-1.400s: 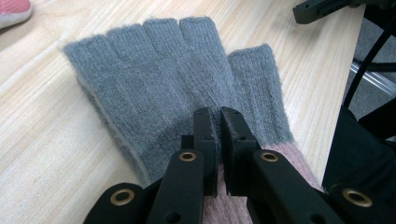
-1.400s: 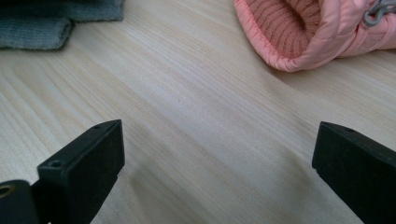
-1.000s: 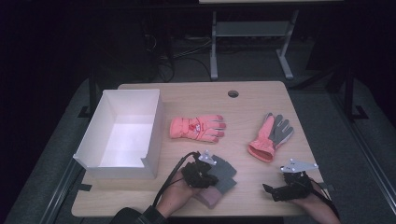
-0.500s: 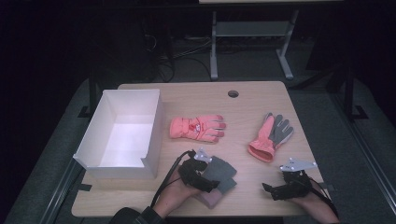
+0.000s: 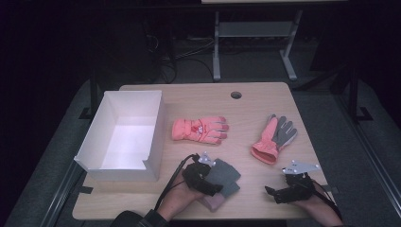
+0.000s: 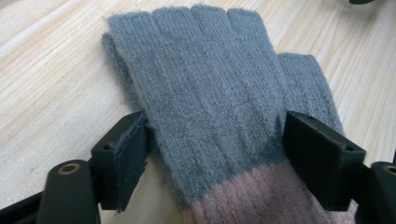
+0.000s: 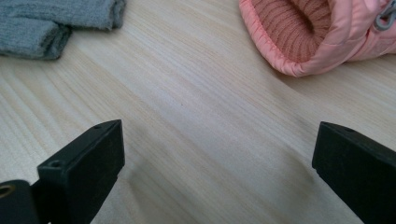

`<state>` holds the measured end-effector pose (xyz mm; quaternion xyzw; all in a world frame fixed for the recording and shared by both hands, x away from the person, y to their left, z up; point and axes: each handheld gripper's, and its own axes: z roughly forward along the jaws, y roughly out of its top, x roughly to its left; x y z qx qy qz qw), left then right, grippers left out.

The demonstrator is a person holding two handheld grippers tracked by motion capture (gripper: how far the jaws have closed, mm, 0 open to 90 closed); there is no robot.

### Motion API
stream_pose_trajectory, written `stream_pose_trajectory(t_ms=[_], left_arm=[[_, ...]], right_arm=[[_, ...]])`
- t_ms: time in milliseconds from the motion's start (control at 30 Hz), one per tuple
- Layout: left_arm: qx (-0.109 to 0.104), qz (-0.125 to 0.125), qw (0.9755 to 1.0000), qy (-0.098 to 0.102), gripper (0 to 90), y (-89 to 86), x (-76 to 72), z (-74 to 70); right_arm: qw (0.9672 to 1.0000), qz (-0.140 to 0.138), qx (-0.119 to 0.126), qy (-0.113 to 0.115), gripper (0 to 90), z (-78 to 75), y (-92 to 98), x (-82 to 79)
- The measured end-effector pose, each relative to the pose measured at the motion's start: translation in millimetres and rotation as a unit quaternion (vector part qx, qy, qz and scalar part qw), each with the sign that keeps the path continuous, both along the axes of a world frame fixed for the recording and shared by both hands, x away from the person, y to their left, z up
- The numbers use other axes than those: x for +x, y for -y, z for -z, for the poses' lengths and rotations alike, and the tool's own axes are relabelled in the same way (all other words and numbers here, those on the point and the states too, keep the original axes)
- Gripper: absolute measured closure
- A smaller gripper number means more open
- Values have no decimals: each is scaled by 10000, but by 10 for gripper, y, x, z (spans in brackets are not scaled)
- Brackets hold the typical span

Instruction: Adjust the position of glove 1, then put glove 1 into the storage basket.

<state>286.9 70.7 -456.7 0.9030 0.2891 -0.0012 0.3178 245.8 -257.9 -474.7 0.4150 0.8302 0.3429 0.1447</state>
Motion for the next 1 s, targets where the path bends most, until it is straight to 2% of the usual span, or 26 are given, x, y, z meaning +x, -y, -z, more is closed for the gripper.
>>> stream_pose_trajectory(t_ms=[33,67,267,333,367,467,567,600,767,1000], left_arm=[[-74,-89,9999,-18,241,17,-10,4],[-2,-15,10000,1,250,10,-2,-2],[-35,84,9999,-81,367,25,-2,-17],[-79,152,9997,-180,428,31,7,-22],[-21,279,9994,-203,464,24,25,-29],[-201,285,9986,-390,547,36,37,-18],[-242,374,9975,-544,615,30,69,-13],[-258,378,9972,-583,625,33,75,-12],[-248,542,9968,-532,663,55,79,-40],[-257,714,9955,-569,676,68,109,-108]], right_arm=[[10000,8,4,-8,20,-3,-1,-4],[10000,12,2,1,20,-6,-1,-7],[10000,25,-1,-12,20,-6,-5,-9],[10000,16,-4,-9,20,-4,-9,-5],[10000,9,-14,-8,20,-2,-9,-4],[10000,-1,-15,0,20,1,-7,0],[10000,-5,-21,-13,20,2,-11,-1],[10000,-15,-15,-2,20,1,-13,-2],[10000,-3,6,-33,20,-1,-20,-12],[10000,-14,20,-30,20,-6,-5,-27]])
